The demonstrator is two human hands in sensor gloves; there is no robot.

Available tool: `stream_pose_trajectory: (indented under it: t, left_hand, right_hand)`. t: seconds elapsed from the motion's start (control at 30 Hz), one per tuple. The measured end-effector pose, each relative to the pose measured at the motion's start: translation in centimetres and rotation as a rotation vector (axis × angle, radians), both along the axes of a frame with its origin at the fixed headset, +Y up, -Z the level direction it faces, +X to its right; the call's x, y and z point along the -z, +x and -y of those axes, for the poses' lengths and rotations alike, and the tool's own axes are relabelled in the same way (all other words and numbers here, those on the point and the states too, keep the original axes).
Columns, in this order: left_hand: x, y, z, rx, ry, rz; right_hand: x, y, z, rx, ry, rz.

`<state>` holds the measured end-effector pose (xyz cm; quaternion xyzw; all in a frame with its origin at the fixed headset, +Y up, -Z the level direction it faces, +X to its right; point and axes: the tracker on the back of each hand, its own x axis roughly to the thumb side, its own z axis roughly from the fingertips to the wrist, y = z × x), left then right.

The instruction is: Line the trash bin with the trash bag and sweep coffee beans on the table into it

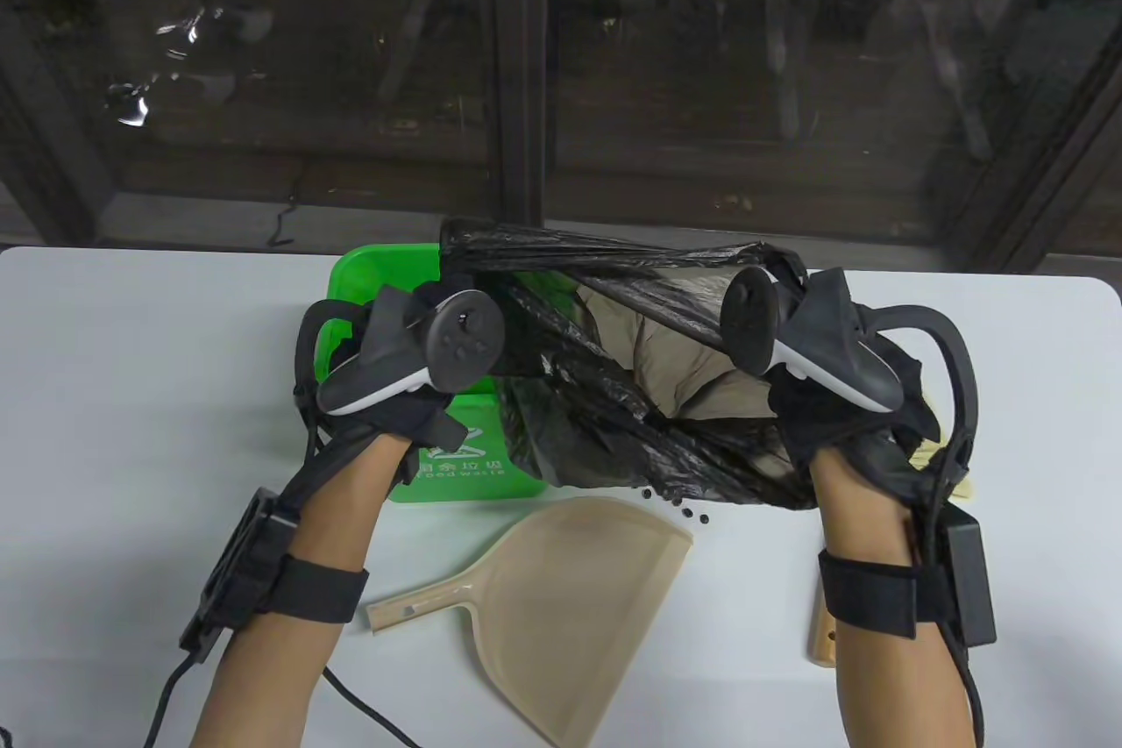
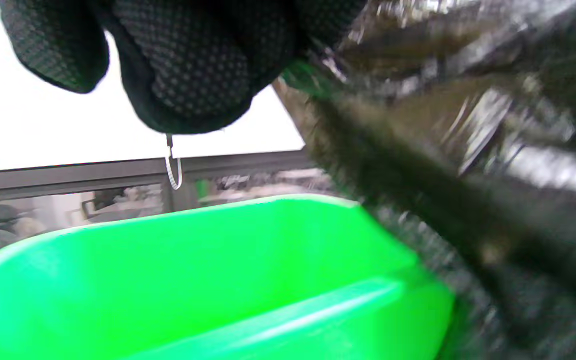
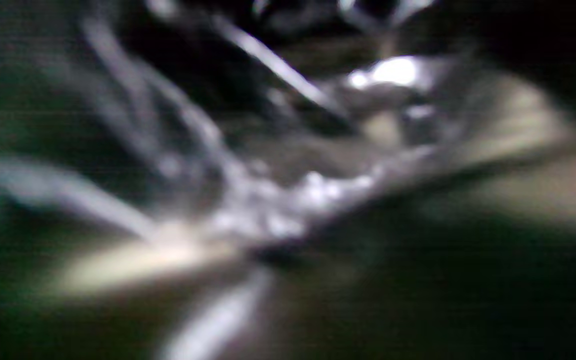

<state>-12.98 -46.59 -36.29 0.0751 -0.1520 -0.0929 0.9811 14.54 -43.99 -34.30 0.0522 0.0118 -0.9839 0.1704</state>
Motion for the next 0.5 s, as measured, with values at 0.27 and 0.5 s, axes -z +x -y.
stream_pose_trajectory:
  t: [0.27,0.5]
  left_hand:
    - [-6.6,-0.8,-6.5,-0.186,0.816,0.158]
    - [-4.8,-0.2,0.6,0.117,0.341,0.115]
  right_hand:
    - [-8.2,1.8,-6.7,0.064,1.144,-0.227]
    - [-4.2,2.8,2.6,0.016,0.553,-0.121]
